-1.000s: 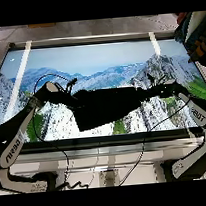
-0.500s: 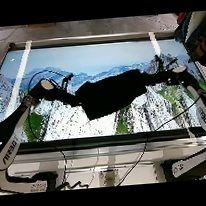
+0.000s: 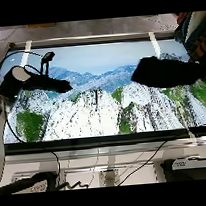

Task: Fold the clothes and pants, and hang the long-sleeved shirts on hangers.

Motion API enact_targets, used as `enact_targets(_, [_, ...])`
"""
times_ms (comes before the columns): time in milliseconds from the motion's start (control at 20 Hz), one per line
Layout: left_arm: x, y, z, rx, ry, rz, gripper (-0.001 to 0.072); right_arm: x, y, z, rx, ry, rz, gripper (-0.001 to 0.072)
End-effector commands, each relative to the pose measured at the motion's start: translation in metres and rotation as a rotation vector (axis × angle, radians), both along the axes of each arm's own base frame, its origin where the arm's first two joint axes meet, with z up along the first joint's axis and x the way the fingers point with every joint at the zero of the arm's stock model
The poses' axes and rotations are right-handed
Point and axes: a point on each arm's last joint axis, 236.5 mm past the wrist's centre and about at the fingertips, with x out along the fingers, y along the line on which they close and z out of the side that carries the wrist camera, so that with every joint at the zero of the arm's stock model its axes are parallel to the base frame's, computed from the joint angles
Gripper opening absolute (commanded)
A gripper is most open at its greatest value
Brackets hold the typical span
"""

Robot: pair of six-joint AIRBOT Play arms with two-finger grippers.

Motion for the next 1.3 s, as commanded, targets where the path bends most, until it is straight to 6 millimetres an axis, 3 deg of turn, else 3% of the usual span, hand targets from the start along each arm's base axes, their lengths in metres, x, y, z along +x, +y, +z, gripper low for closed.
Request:
enact_targets(0, [0.0,0.003,0.014,0.005,-0.037,0.003,0.001,-0.117,-0.084,-0.017,0.045,0.251,-0.385,0.0032])
enact_targets(100, [-0.001,0.002,0.014,0.005,-0.037,0.001,0.001,-0.18,-0.108,-0.021,0.0,0.394,-0.547,0.0032])
enact_targets(200, [-0.001,0.002,0.014,0.004,-0.037,0.0,0.001,-0.228,-0.113,-0.024,0.041,0.488,-0.72,0.0032])
enact_targets(400, [-0.001,0.0,0.014,-0.003,-0.036,-0.001,0.001,-0.286,-0.099,-0.04,0.167,0.65,-0.97,0.0032])
enact_targets(500, [-0.001,0.0,0.014,-0.003,-0.036,0.0,0.001,-0.304,-0.09,-0.049,0.21,0.713,-1.069,0.0032])
enact_targets(600, [-0.001,0.0,0.014,-0.003,-0.036,0.0,0.001,-0.305,-0.089,-0.055,0.21,0.722,-1.067,0.0051])
enact_targets(650, [-0.001,0.0,0.014,-0.003,-0.036,0.0,0.001,-0.305,-0.089,-0.056,0.207,0.719,-1.067,0.016])
enact_targets(750, [-0.001,0.0,0.014,-0.003,-0.036,-0.001,0.001,-0.305,-0.09,-0.056,0.203,0.72,-1.06,0.0706])
enact_targets(1000, [-0.001,0.0,0.014,-0.002,-0.036,-0.001,0.0011,-0.299,-0.089,-0.056,0.177,0.72,-0.958,0.0675])
enact_targets(1150, [0.001,0.01,0.012,0.022,-0.04,0.013,0.001,-0.267,-0.101,-0.05,0.084,0.618,-0.744,0.067])
enact_targets(1200, [0.003,0.019,0.01,0.045,-0.042,0.024,0.001,-0.251,-0.102,-0.046,0.066,0.565,-0.66,0.059])
enact_targets(1250, [0.005,0.03,0.006,0.075,-0.043,0.037,0.001,-0.23,-0.098,-0.04,0.068,0.495,-0.576,0.0367])
